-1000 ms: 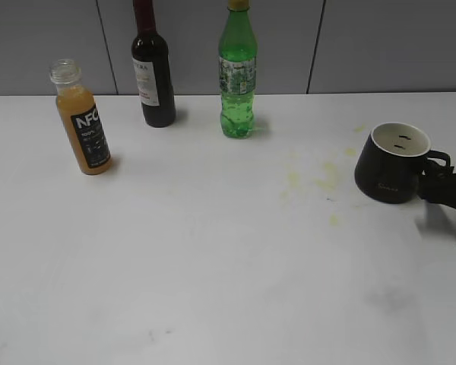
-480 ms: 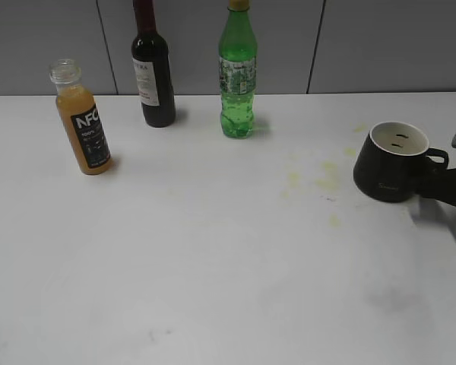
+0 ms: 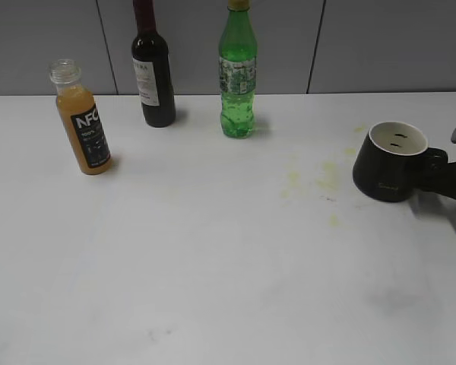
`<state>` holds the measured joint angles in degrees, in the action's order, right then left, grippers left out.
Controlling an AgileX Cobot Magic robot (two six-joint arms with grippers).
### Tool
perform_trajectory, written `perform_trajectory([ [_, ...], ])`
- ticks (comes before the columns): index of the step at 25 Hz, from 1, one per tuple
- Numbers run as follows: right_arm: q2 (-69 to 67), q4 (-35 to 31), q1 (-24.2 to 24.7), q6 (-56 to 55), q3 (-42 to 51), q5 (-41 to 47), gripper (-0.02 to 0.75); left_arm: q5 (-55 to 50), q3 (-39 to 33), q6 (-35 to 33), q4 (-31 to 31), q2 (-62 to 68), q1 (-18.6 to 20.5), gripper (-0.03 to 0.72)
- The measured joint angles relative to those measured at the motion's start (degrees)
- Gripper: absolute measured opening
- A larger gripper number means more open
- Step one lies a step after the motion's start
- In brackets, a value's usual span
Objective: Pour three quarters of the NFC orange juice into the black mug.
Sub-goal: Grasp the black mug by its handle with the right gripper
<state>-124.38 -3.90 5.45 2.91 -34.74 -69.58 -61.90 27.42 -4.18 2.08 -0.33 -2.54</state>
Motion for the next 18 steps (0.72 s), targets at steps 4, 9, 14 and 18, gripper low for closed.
perform_trajectory([
  [4,-0.7,1.5,0.0,0.0,-1.7,0.0,0.592,0.0,0.0,0.0,0.0,0.0,0.0,0.236],
  [9,-1.2,3.3,0.0,0.0,-2.8,0.1,0.515,0.0,0.0,0.0,0.0,0.0,0.0,0.236],
  [14,-2.8,6.3,0.0,-0.1,-3.5,-0.8,0.3,0.0,0.0,0.0,0.0,0.0,0.0,0.236],
  [18,-3.0,7.8,0.0,-0.5,-3.8,-1.1,0.06,0.0,0.0,0.0,0.0,0.0,0.0,0.236],
])
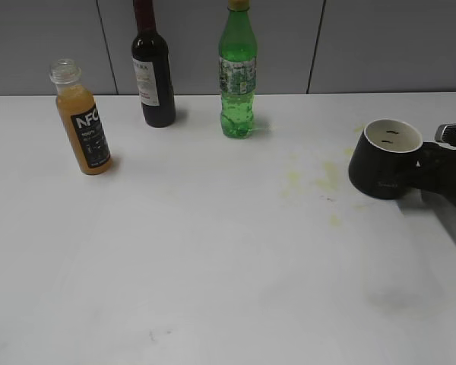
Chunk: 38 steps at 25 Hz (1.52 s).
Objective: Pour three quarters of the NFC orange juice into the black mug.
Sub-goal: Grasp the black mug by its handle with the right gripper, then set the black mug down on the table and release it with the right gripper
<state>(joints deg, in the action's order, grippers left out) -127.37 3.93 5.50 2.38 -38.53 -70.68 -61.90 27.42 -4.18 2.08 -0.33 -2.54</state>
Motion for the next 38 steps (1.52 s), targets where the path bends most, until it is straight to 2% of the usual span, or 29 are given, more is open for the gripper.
perform_trajectory([
  [12,1.8,1.3,-0.1,0.6,-0.3,1.9,0.057,0.0,0.0,0.0,0.0,0.0,0.0,0.236],
  [16,6.3,1.4,-2.1,1.4,0.9,3.9,0.054,0.0,0.0,0.0,0.0,0.0,0.0,0.236],
  [22,13.0,-1.0,-11.5,1.5,3.9,3.8,0.053,0.0,0.0,0.0,0.0,0.0,0.0,0.236],
  [31,15.5,-14.1,-32.8,2.5,5.2,3.8,0.053,0.0,0.0,0.0,0.0,0.0,0.0,0.236],
  [34,13.9,-17.0,-37.4,3.7,4.6,3.8,0.052,0.0,0.0,0.0,0.0,0.0,0.0,0.236],
  [38,9.8,-19.2,-40.8,4.0,1.5,3.8,0.052,0.0,0.0,0.0,0.0,0.0,0.0,0.236],
])
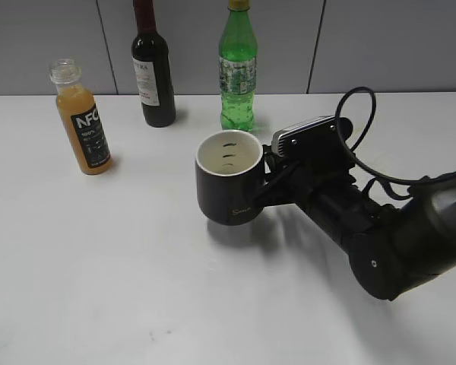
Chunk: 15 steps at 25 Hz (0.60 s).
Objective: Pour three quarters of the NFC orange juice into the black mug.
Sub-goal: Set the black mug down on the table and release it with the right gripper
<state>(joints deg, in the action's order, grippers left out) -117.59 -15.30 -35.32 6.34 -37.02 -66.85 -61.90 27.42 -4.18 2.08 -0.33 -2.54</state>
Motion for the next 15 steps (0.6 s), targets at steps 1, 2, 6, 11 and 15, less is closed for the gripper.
perform_trajectory([
  [1,-1.1,-0.4,-0.4,0.0,-0.8,0.0,0.052,0.0,0.0,0.0,0.0,0.0,0.0,0.236],
  [2,-2.2,-0.9,-0.8,0.0,-1.4,0.0,0.052,0.0,0.0,0.0,0.0,0.0,0.0,0.236],
  [6,-5.7,-1.5,-1.1,-0.2,-3.6,0.1,0.052,0.0,0.0,0.0,0.0,0.0,0.0,0.236],
  [11,-7.8,-1.8,-1.1,-0.8,-4.9,0.3,0.052,0.0,0.0,0.0,0.0,0.0,0.0,0.236],
  [15,-9.2,-1.8,-1.1,-1.5,-5.5,0.3,0.052,0.0,0.0,0.0,0.0,0.0,0.0,0.236],
])
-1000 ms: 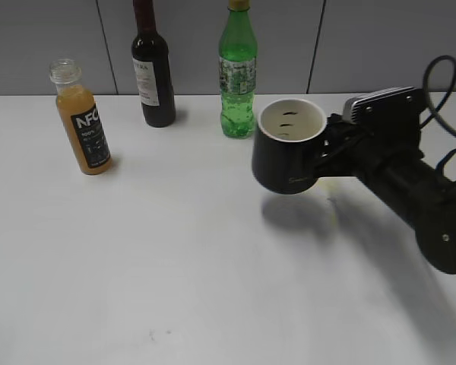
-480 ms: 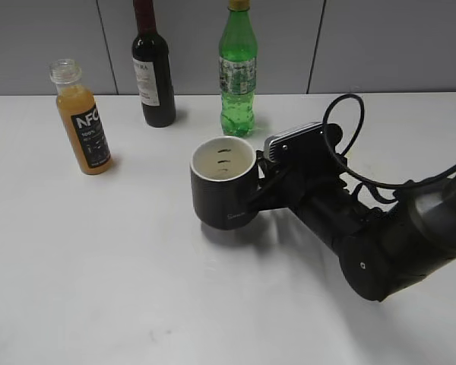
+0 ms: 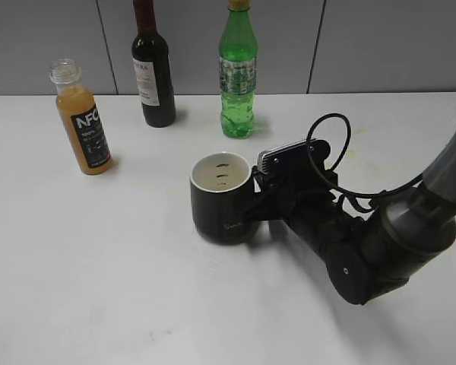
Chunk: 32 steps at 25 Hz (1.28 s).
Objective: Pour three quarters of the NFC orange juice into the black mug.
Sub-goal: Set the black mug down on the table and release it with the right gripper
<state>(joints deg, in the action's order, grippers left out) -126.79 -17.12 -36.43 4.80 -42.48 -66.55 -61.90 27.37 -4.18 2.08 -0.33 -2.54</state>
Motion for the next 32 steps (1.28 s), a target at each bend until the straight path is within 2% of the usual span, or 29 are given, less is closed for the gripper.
perform_trajectory([
  [14,-1.3,0.3,0.0,-3.8,0.2,-0.6,0.053,0.0,0.0,0.0,0.0,0.0,0.0,0.236],
  [18,-1.3,1.8,0.0,-4.1,0.7,-1.3,0.082,0.0,0.0,0.0,0.0,0.0,0.0,0.236],
  [21,-1.3,2.2,0.0,-4.8,1.1,-2.1,0.171,0.0,0.0,0.0,0.0,0.0,0.0,0.236],
  [24,-1.3,2.4,0.0,-4.8,1.2,-2.1,0.318,0.0,0.0,0.0,0.0,0.0,0.0,0.236],
  [27,-1.3,2.4,0.0,-4.8,1.2,-2.3,0.432,0.0,0.0,0.0,0.0,0.0,0.0,0.236],
  [32,-1.3,2.6,0.0,-4.8,1.2,-2.4,0.494,0.0,0.0,0.0,0.0,0.0,0.0,0.236],
])
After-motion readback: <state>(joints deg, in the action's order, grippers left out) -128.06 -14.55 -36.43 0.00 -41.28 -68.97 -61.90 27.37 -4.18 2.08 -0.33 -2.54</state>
